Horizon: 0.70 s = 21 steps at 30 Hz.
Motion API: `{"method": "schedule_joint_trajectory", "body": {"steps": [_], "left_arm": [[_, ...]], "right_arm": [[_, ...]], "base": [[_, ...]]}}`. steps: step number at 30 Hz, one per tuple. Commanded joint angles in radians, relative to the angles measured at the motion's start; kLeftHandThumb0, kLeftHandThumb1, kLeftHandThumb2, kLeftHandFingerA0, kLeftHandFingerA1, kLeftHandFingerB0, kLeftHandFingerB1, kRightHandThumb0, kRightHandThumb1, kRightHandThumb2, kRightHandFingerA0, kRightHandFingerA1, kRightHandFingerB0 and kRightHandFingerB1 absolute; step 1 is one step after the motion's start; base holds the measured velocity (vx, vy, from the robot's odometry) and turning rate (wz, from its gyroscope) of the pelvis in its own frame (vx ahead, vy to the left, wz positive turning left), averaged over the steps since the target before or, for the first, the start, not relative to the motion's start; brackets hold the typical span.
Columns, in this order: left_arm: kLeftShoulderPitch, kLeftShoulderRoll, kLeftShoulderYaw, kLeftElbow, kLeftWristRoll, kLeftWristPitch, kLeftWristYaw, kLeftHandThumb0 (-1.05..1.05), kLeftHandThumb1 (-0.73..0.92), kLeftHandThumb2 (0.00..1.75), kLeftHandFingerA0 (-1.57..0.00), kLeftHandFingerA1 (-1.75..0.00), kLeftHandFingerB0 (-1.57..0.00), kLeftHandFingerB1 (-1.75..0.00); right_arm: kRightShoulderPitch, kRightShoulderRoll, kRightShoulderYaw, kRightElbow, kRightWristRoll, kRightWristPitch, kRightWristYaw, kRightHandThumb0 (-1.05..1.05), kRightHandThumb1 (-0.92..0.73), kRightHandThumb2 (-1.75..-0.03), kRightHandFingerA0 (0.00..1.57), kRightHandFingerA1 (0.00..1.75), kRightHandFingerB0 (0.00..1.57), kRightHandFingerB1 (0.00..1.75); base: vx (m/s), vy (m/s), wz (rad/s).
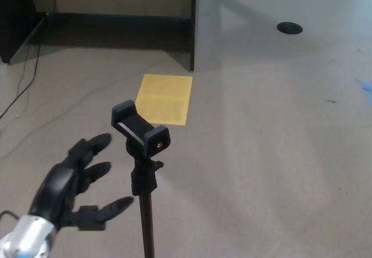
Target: There is a tripod standing in front of the robot and the robot extends its left arm to grab it. It lifts the tripod and passes it to a person.
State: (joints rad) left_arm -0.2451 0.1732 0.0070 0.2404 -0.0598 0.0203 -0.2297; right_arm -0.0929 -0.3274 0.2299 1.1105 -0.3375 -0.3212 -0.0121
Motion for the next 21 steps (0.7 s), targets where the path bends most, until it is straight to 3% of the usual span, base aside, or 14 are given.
{"method": "schedule_joint_trajectory", "body": {"steps": [1, 2, 9, 10, 14, 15, 16, 21], "left_arm": [[-0.024, -0.006, -0.027, 0.017, -0.017, 0.116, -0.048, -0.28, 0.23, 0.81, -0.04, -0.48, 0.00, -0.48], [-0.021, -0.004, -0.030, 0.017, -0.020, 0.116, -0.058, -0.28, 0.24, 0.82, -0.04, -0.48, 0.00, -0.48], [-0.034, 0.048, -0.075, 0.043, -0.006, 0.120, -0.145, -0.29, 0.26, 0.83, -0.04, -0.48, -0.01, -0.48], [-0.038, 0.056, -0.082, 0.044, -0.004, 0.135, -0.155, -0.59, 0.37, 0.67, -0.27, -0.44, -0.09, -0.30], [-0.040, 0.054, -0.088, 0.061, -0.008, 0.132, -0.173, -0.57, 0.38, 0.65, -0.23, -0.43, -0.08, -0.30], [-0.041, 0.050, -0.091, 0.062, -0.007, 0.135, -0.172, -0.29, 0.22, 0.81, -0.04, -0.48, -0.01, -0.48], [-0.034, 0.047, -0.094, 0.061, -0.005, 0.135, -0.172, -0.56, 0.37, 0.64, -0.22, -0.43, -0.08, -0.32], [-0.030, 0.025, -0.121, 0.046, 0.019, 0.173, -0.143, -0.58, 0.37, 0.67, -0.24, -0.43, -0.08, -0.33]], "right_arm": [[-0.005, -0.014, 0.000, -0.004, -0.008, -0.004, -0.011, -0.47, -0.58, -0.85, 0.62, 0.57, 0.40, 0.48], [-0.005, -0.014, 0.000, -0.004, -0.007, -0.005, -0.008, -0.40, -0.70, -0.61, 0.70, 0.44, 0.45, 0.36], [-0.009, -0.015, -0.005, -0.006, -0.007, -0.006, -0.009, -0.40, -0.70, -0.61, 0.69, 0.42, 0.47, 0.36], [-0.008, -0.015, -0.006, -0.006, -0.006, -0.010, -0.007, -0.39, -0.70, -0.60, 0.69, 0.43, 0.47, 0.36], [-0.008, -0.012, -0.006, -0.006, -0.008, -0.004, -0.010, -0.40, -0.70, -0.61, 0.69, 0.43, 0.47, 0.36], [-0.010, -0.012, -0.006, 0.000, -0.008, -0.006, -0.010, -0.40, -0.70, -0.61, 0.68, 0.42, 0.47, 0.36], [-0.005, -0.010, -0.003, 0.003, -0.011, -0.010, -0.013, -0.40, -0.69, -0.62, 0.69, 0.42, 0.46, 0.36], [-0.006, -0.009, -0.002, 0.000, -0.011, 0.000, -0.009, -0.40, -0.70, -0.61, 0.69, 0.43, 0.47, 0.36]], "base": [[0.00, 0.000, 0.00], [0.00, 0.000, 0.00], [0.00, 0.000, 0.00], [0.00, 0.000, 0.00], [0.00, 0.000, 0.00], [0.00, 0.000, 0.00], [0.00, 0.000, 0.00], [0.00, 0.000, 0.00]]}}
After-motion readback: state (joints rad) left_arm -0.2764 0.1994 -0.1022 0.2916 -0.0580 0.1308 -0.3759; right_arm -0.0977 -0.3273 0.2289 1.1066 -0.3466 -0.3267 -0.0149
